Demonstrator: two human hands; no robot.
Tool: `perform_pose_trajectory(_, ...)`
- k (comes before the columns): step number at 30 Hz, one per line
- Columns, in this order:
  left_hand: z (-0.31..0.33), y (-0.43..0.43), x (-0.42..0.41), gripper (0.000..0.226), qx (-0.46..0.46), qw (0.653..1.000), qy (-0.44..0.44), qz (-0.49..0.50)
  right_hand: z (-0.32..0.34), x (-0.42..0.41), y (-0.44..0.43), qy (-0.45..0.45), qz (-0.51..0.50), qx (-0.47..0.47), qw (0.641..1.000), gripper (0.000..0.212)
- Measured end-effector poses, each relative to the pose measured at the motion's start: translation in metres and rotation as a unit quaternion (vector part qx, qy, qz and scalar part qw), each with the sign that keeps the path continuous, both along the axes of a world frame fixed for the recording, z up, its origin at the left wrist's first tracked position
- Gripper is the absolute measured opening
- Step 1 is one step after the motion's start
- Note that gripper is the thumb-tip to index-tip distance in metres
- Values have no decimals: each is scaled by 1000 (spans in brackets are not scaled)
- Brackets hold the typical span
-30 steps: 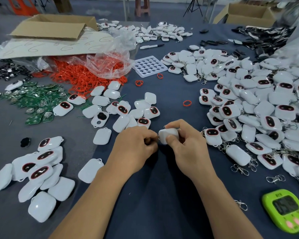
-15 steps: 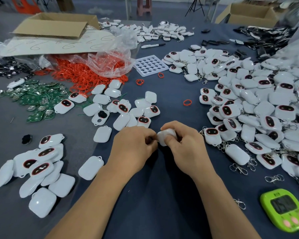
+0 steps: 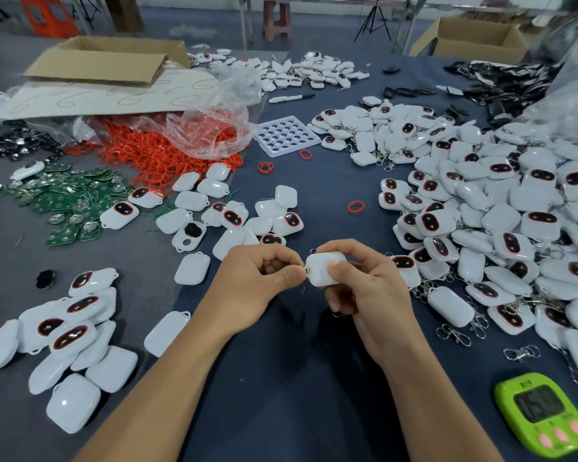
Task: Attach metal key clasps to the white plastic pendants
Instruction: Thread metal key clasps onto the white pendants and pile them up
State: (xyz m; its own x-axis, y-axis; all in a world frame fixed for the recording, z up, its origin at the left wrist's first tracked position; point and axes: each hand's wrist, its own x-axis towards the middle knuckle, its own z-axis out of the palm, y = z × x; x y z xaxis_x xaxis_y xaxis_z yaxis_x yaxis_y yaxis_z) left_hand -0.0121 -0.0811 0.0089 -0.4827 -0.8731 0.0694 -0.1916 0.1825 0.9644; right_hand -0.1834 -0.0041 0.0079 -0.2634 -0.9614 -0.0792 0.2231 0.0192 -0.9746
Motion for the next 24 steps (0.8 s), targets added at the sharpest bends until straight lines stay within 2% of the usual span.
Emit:
perform_pose_trajectory(3, 2, 2, 2, 23, -31, 999, -33, 12, -1, 2, 2, -9, -8, -1, 1000, 26)
perform_pose_trajectory(10, 4, 12, 5, 20, -216, 967, -116, 67, 0, 5, 1, -19, -3, 16, 1000, 25)
perform_pose_trajectory(11, 4, 12, 6, 18, -199, 972, -109, 65, 1, 4, 1, -24, 1, 19, 1000, 24)
perform_pose_trajectory(14, 3, 8, 5, 15, -64, 996, -50, 36, 4, 3, 1, -60, 12, 28, 998, 24)
perform_pose_trajectory(17, 3, 9, 0, 8, 21, 1000, 5, -12, 6, 3, 1, -101, 14, 32, 994, 25)
perform_pose_trajectory(20, 3, 10, -3, 11, 16, 1000, 20, -15, 7, 4, 1, -128, 16, 30, 991, 25)
perform_pose_trajectory(24, 1, 11, -1, 8, -76, 996, -35, 20, 6, 8, 3, -92, -20, -4, 996, 25)
